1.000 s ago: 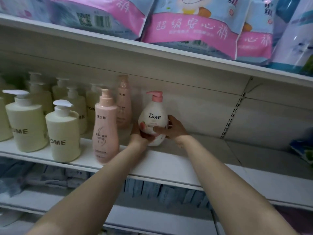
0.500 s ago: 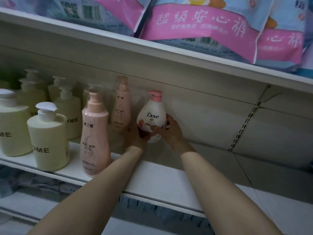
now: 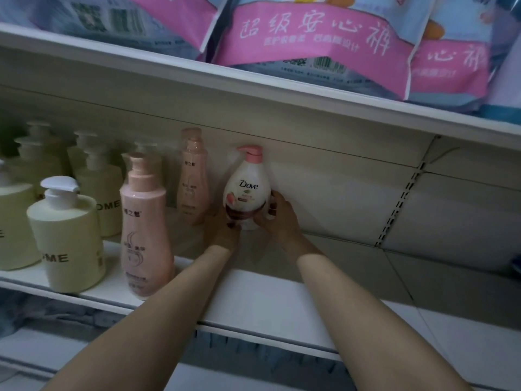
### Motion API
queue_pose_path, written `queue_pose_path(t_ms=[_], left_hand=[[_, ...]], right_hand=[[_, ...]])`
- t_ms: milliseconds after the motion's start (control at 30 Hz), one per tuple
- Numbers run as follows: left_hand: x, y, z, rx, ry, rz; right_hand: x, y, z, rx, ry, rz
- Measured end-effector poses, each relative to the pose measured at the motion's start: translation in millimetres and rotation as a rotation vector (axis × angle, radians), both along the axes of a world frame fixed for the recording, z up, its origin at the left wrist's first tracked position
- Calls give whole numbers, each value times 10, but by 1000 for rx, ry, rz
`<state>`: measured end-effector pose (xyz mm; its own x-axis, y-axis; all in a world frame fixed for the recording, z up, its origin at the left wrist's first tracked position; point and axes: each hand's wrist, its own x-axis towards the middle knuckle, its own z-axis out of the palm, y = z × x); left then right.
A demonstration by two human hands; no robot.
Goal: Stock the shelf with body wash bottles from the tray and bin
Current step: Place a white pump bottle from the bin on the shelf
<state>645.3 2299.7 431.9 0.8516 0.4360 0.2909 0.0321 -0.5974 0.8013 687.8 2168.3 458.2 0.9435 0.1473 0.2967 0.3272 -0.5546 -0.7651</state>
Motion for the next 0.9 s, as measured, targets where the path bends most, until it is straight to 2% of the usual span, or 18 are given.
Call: queue_pose_path(t_ms=[167,300,400,500,567,733,900], left_hand=[[-210,-100,51,-45,20,-94],[-438,-171,22,-220,24,-176],[-684,-238,17,-283,6,-245],[-932,-336,-11,-205,-2,-314],[-1102,-429,-38,-189,-16,-357],[-1428,-750,-86,-252,-42,-430],[-1682,-1136,-49,-307,-78,-524]], right_hand=[[-154,-69,-10,22,-15,11],[-393,-136,-6,41,-16,-23],[-639,-192,-29,96,-19,-83],[-966,-339,-81,157,5,-119],[-1204,-497,-112,120,-28,-131],[-1817,-902,-210,86,-43,-205],[-2302,-1333,-293,135,-44,-293]])
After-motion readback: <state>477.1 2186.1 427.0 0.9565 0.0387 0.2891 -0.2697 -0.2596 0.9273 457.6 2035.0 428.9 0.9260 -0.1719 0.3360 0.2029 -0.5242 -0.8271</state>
